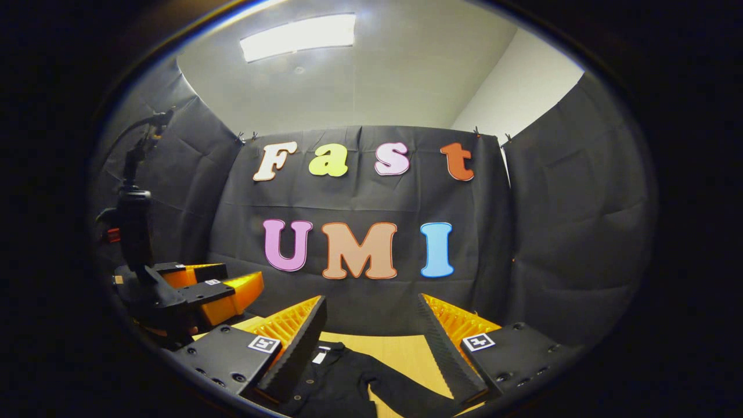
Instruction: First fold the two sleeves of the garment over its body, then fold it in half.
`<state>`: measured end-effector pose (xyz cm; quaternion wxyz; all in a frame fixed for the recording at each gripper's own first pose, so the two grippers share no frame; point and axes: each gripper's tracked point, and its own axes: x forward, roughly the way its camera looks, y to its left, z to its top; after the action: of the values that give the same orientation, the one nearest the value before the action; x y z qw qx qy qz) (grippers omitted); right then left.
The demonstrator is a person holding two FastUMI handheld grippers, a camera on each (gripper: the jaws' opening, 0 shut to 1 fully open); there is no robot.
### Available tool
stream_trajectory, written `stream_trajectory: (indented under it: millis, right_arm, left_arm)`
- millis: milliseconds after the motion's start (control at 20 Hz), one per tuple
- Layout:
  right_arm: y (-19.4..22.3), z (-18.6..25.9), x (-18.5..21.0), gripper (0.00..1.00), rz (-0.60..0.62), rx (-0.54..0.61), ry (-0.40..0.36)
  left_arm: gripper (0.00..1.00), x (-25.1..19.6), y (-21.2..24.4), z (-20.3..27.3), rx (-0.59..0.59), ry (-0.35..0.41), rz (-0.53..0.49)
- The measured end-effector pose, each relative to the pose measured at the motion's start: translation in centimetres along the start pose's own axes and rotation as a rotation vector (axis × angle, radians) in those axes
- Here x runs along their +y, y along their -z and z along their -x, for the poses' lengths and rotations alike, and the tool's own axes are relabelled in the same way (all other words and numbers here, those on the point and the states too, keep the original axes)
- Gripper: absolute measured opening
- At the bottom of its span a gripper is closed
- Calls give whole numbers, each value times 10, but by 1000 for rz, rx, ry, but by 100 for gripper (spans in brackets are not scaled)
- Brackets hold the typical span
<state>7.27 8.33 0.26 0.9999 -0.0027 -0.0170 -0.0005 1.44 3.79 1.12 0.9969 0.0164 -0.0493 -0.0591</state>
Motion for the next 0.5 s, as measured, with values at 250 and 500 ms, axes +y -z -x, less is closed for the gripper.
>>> stream_trajectory:
  millis: [250, 500]
  right_arm:
    - [12, -18, 10, 98, -37, -16, 25]
    - [14, -23, -1, 96, 8, -11, 27]
  left_arm:
    - [92, 20, 0, -1, -16, -9, 24]
    - [92, 20, 2, -6, -8, -17, 34]
